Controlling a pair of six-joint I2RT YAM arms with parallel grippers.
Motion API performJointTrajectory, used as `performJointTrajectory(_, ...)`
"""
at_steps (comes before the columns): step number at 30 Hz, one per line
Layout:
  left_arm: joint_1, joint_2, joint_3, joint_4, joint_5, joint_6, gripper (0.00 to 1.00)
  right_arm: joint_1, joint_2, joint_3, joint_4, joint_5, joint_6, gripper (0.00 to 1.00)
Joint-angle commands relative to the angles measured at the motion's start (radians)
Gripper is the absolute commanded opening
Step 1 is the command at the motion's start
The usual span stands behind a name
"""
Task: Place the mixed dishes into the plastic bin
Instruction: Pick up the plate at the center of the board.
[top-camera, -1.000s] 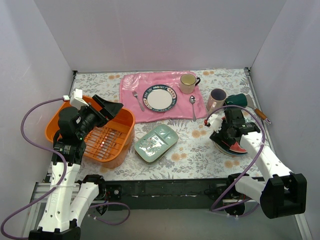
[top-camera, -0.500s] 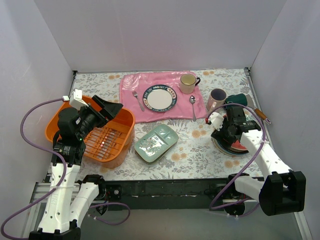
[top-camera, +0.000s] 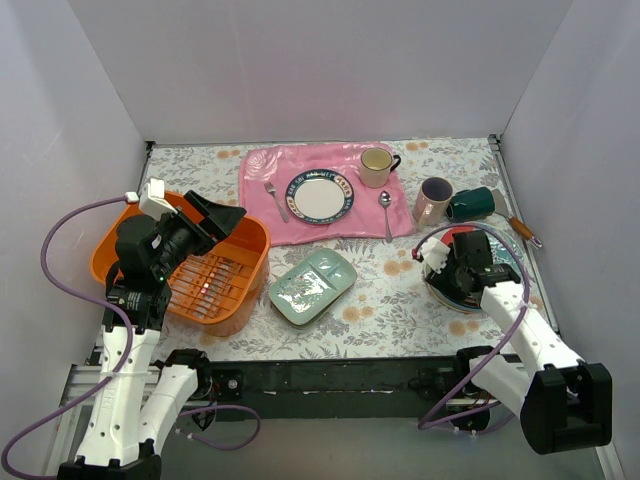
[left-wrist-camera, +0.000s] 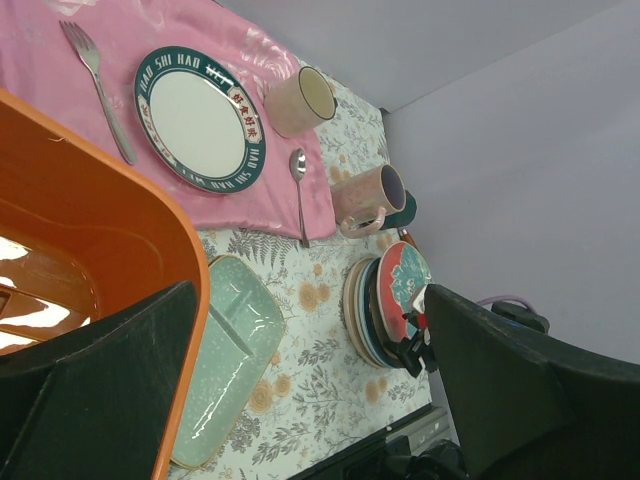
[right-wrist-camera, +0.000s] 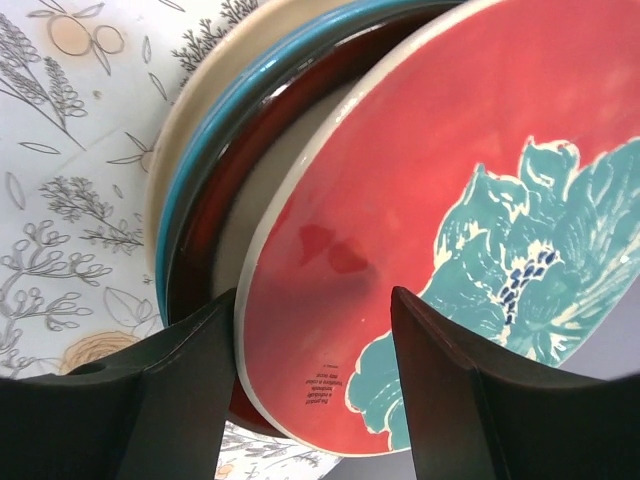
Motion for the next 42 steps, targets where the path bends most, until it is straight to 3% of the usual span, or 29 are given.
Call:
performJointTrajectory(1,0.004,-0.006,0.018,-0.007,-0.002,0.007,0.98,0.0,-0.079,-0.078,0.118,0.069,-0.056,0.67)
performJointTrajectory(7,0.004,-0.003,0.012,0.001,0.004,0.001,0.98,0.007,-0.111,-0.154,0.179,0.093,-0.076,0.55)
performJointTrajectory(17,0.004,-0.008,0.0,0.033,0.029,-0.03,0.98,0.012,-0.177,-0.132,0.098,0.044,-0.084,0.07)
performJointTrajectory(19,0.004,-0.008,-0.003,0.042,0.036,-0.047,0.98,0.013,-0.192,-0.116,0.071,0.036,-0.084,0.03)
performJointTrajectory(25,0.004,0.015,-0.016,0.101,0.095,-0.111,0.98,0.013,-0.247,-0.005,-0.006,0.017,-0.093,0.01)
performJointTrajectory(31,0.004,0.109,-0.005,0.133,0.194,-0.266,0.98,0.013,-0.303,0.107,-0.095,-0.018,-0.171,0.01)
performJointTrajectory(37,0.002,0.164,-0.046,0.271,0.317,-0.447,0.98,0.013,-0.344,0.194,-0.149,-0.065,-0.211,0.01)
performJointTrajectory(42,-0.043,0.193,-0.031,0.289,0.305,-0.48,0.98,0.013,-0.355,0.254,-0.177,-0.095,-0.227,0.01)
